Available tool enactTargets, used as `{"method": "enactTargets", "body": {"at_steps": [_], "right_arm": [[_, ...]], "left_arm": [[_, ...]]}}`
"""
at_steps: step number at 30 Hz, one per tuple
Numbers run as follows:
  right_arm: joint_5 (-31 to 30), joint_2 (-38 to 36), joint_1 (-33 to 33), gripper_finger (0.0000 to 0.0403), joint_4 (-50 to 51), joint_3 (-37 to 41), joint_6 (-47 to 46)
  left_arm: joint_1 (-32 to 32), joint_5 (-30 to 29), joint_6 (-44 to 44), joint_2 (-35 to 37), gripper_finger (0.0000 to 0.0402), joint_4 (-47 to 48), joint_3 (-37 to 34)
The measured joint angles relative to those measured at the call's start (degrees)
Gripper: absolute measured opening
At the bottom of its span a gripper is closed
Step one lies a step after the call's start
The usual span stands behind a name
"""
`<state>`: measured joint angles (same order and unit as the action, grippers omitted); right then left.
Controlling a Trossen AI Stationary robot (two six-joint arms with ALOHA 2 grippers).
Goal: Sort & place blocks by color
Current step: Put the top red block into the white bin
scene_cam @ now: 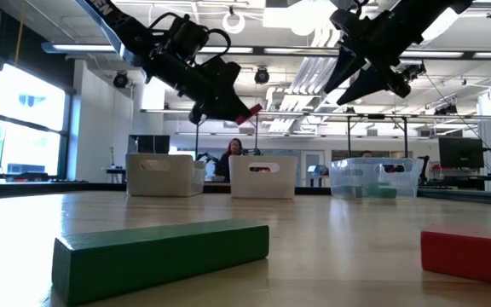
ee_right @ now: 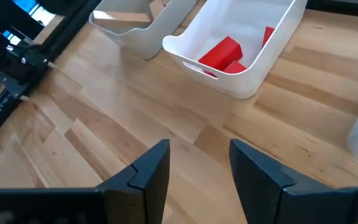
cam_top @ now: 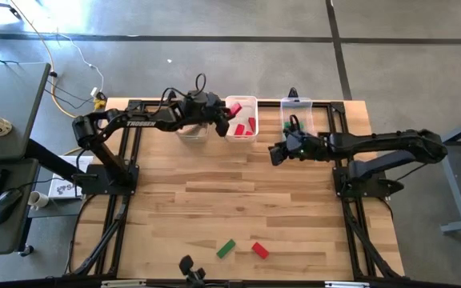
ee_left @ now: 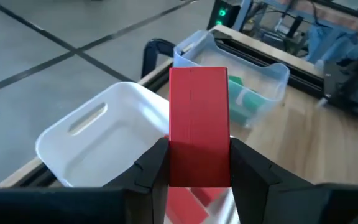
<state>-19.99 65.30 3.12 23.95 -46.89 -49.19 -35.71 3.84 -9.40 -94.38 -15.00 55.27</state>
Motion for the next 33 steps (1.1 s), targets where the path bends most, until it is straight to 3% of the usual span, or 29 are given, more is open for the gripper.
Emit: {"method": "enactTargets", "body": {"at_steps": [21, 33], "right_arm": [[-2.5, 0.0, -2.1, 0.0153, -2.0, 0.0, -0.3], [-2.5, 0.0, -2.1, 0.0153, -2.0, 0.0, -0.3]], "left_arm": [[-1.7, 1.5, -2.5, -4.5, 0.0115, 7.5, 2.5], [-1.6, 3.2, -2.5, -4.5, 0.0202, 7.4, 2.5]]}}
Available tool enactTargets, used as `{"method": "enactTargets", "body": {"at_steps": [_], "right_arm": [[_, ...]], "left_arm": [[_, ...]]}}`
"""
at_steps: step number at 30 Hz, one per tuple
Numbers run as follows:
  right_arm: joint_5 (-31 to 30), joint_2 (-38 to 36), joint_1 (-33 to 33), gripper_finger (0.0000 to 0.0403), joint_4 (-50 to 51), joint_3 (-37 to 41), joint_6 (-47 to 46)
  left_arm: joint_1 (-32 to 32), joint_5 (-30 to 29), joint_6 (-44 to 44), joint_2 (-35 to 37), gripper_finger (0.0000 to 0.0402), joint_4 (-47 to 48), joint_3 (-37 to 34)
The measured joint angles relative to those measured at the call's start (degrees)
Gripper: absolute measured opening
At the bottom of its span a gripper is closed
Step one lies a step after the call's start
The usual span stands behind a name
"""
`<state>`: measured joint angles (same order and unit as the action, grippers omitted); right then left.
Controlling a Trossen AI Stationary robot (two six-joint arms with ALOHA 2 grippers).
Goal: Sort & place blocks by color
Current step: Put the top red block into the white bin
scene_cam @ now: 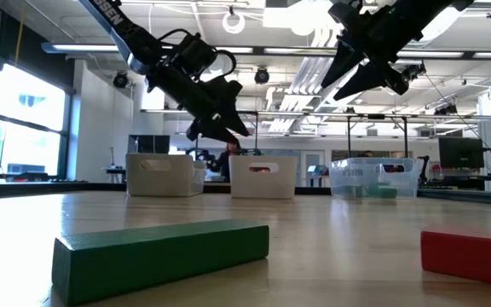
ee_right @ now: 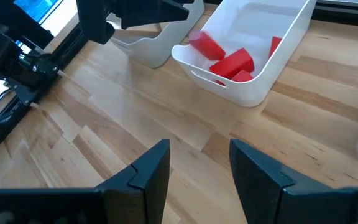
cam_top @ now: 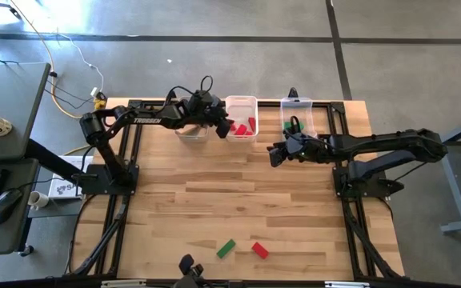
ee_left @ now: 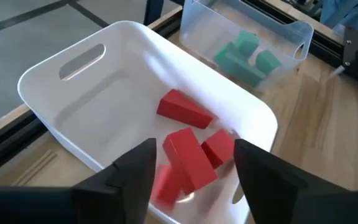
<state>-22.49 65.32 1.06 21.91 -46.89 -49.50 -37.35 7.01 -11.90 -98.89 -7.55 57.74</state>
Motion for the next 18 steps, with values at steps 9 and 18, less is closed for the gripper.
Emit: {"method": "enactTargets", "body": {"at_steps": [9, 18], "right_arm": [[1.1, 0.0, 0.0, 0.0153, 0.0, 0.0, 0.0], [2.9, 0.0, -0.7, 0.0153, 0.0, 0.0, 0.9]], "left_arm": [[0.2, 4.8, -0.1, 3.1, 0.0215, 5.0, 0.0], [4.6, 4.5, 0.0, 11.9, 0.0214, 20.2, 0.0]]}}
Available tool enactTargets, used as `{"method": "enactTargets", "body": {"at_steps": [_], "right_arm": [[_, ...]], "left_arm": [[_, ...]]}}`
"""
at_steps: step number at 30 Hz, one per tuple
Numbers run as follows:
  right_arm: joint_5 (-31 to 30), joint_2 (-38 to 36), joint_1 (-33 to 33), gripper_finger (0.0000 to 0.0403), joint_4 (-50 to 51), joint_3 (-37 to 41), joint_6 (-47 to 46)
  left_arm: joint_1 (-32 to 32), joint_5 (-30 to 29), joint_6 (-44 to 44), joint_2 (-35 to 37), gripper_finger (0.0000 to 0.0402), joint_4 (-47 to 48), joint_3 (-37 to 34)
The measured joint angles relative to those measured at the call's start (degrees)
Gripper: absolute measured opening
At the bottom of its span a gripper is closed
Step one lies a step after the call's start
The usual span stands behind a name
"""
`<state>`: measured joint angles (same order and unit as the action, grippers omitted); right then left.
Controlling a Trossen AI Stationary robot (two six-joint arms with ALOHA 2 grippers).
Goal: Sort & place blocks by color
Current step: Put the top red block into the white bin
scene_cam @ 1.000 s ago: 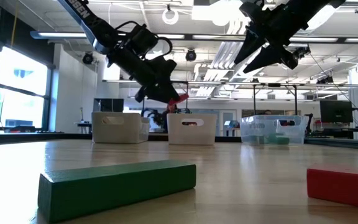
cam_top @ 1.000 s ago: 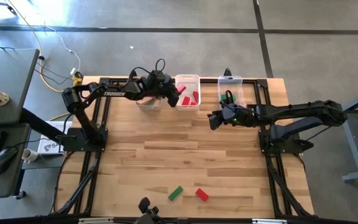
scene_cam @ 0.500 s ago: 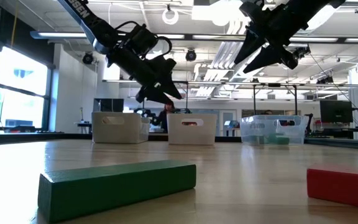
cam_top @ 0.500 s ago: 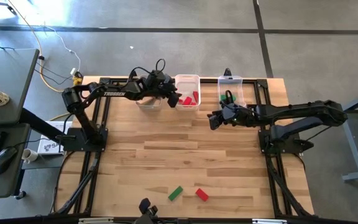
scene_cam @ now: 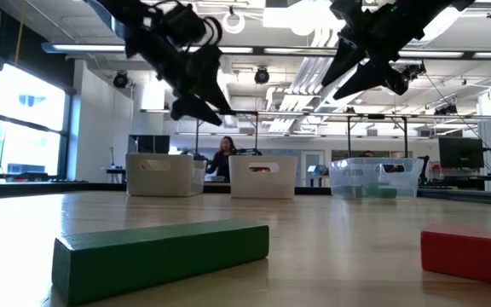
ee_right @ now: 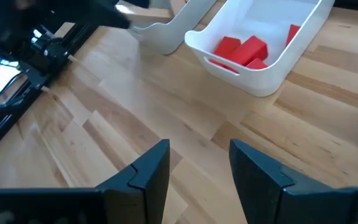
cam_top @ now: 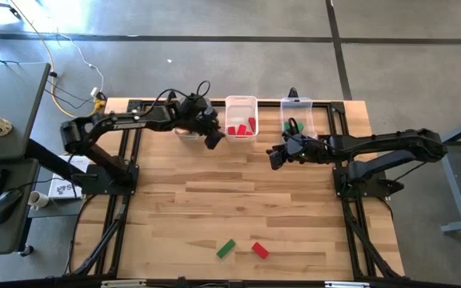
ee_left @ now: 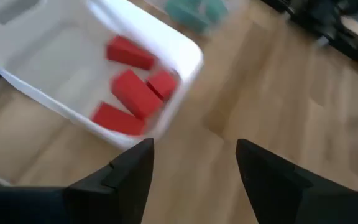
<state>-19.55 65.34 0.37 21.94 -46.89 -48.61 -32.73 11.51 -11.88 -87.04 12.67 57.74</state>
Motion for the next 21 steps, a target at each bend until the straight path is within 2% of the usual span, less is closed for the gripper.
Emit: {"method": "enactTargets", "body": {"at_steps": [5, 8, 12, 21], "right_arm": [[-1.4, 0.0, -1.6, 0.0153, 0.0, 0.0, 0.6], [-3.1, 0.0, -3.1, 0.0153, -1.1, 0.0, 2.6], [-4.3, 0.0, -5.7, 0.0153, -8.0, 0.0, 5.8], [-7.2, 0.0, -12.3, 0.0153, -26.7, 0.0, 14.3]], "left_arm": [[5.3, -1.4, -2.0, 5.8, 0.0214, 8.3, 0.0], [9.5, -6.4, -3.6, 8.5, 0.0214, 12.1, 0.0], [14.9, -12.1, -5.8, 11.2, 0.0213, 15.6, 0.0], [24.3, -17.5, -10.3, 14.6, 0.0213, 21.8, 0.0]]}}
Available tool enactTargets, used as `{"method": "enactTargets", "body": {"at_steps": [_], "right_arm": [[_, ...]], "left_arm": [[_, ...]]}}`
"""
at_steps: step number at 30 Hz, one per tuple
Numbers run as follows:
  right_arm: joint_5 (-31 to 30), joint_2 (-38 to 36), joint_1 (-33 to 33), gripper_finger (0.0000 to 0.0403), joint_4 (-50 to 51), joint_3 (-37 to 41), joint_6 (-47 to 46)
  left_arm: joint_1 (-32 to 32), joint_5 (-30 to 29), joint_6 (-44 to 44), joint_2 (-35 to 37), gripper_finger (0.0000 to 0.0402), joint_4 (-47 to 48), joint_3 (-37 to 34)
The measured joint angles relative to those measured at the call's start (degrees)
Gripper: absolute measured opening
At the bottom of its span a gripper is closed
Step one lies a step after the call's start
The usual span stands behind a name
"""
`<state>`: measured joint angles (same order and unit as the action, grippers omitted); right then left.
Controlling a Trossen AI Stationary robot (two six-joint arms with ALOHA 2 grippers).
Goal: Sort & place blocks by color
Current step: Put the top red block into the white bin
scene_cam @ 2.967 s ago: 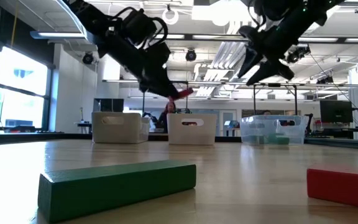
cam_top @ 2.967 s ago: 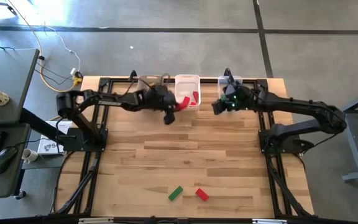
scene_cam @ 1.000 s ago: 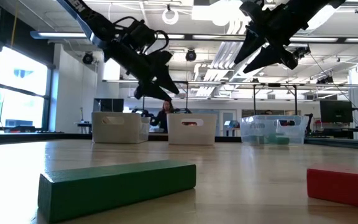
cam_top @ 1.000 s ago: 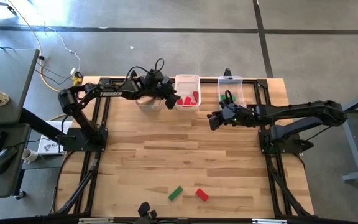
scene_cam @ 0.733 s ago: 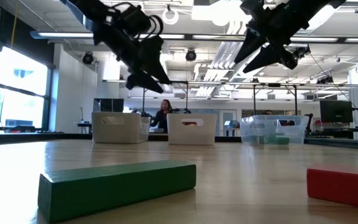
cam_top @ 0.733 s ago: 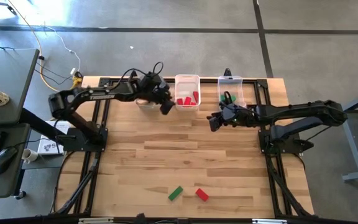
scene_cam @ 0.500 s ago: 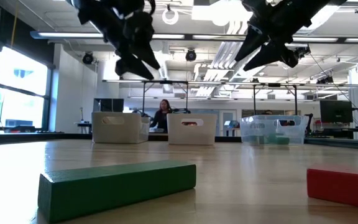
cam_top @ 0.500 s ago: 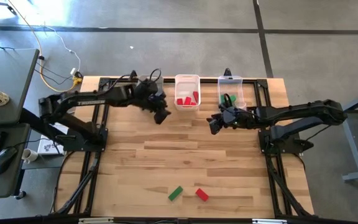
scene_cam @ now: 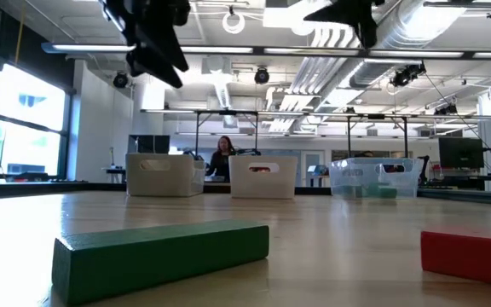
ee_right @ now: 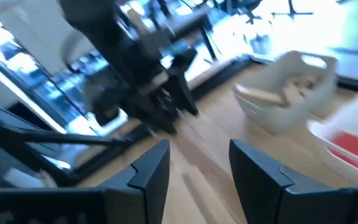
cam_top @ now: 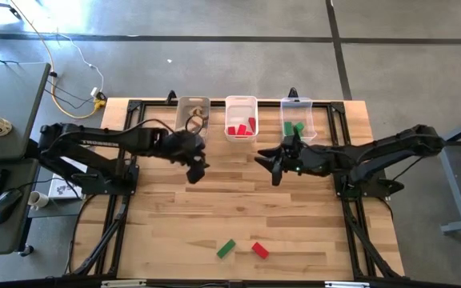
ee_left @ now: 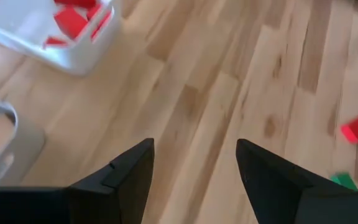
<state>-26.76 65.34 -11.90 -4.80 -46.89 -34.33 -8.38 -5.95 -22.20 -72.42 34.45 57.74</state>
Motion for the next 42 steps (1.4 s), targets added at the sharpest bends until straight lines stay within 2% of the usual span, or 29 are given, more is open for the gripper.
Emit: {"method": "enactTargets", "body": {"at_steps": [6, 12, 17, 20, 24, 33, 37, 42], "right_arm": [[-0.2, 0.2, -3.4, 0.0153, -9.2, 0.0, 1.2], [-0.7, 3.4, -7.0, 0.0153, -16.1, -0.1, 0.7], [-1.6, 9.4, -10.2, 0.0153, -13.2, -7.0, 0.2], [-1.8, 13.0, -11.3, 0.0153, -5.3, -13.4, 0.4], [-1.2, 17.4, -11.4, 0.0153, 9.3, -21.3, -4.1], [10.1, 28.4, -12.7, 0.0153, 36.5, -32.5, -17.7], [14.8, 33.0, -14.8, 0.0153, 43.2, -35.0, -22.5], [18.3, 36.8, -17.5, 0.0153, 46.4, -35.6, -29.6]], "left_arm": [[5.6, -1.3, -4.3, 3.0, 0.0213, 6.5, 0.0], [11.5, -6.8, -10.4, 7.0, 0.0213, 12.3, 0.0], [14.7, -8.1, -15.6, 9.6, 0.0213, 16.6, 0.0], [16.0, -8.3, -18.1, 10.3, 0.0213, 18.7, 0.0], [17.3, -9.2, -18.5, 10.5, 0.0213, 20.0, 0.0], [17.6, -11.6, -19.5, 10.5, 0.0213, 24.2, 0.0], [17.6, -12.7, -21.0, 10.5, 0.0213, 26.3, 0.0], [17.6, -12.4, -22.1, 10.5, 0.0213, 26.4, 0.0]]}}
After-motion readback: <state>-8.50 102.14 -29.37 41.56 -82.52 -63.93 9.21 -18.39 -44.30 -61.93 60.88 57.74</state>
